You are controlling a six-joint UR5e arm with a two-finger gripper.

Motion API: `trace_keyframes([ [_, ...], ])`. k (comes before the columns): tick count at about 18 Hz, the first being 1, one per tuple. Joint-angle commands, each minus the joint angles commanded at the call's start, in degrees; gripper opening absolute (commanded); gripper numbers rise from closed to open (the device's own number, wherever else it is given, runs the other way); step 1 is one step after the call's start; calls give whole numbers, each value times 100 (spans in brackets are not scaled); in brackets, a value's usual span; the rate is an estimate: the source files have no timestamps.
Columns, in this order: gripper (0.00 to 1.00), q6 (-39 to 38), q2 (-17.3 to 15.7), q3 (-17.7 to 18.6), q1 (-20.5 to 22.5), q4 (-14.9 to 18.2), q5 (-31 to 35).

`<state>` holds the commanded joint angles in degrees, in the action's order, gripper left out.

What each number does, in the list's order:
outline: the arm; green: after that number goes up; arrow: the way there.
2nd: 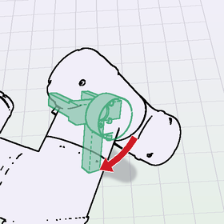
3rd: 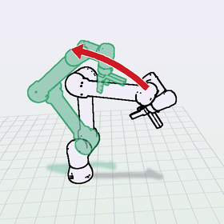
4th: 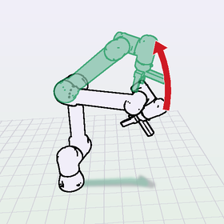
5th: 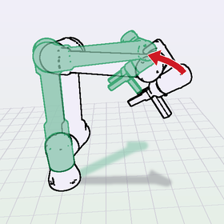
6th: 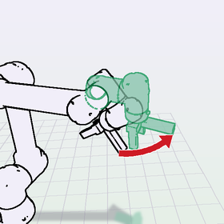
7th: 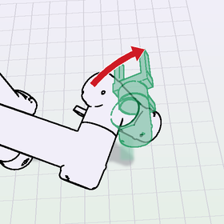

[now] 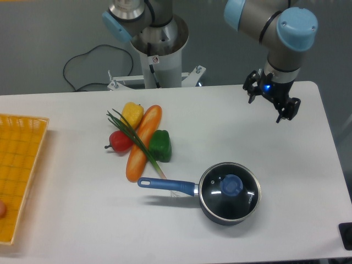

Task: Open the lid
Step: 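Move the gripper down over the blue knob of the saucepan lid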

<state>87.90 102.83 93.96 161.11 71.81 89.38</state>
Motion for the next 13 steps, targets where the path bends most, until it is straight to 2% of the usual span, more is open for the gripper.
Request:
trace_keyframes([
  [4, 100, -702, 202, -140, -272, -132, -9],
  [13, 100, -1757, 729, -641, -694, -132, 9],
])
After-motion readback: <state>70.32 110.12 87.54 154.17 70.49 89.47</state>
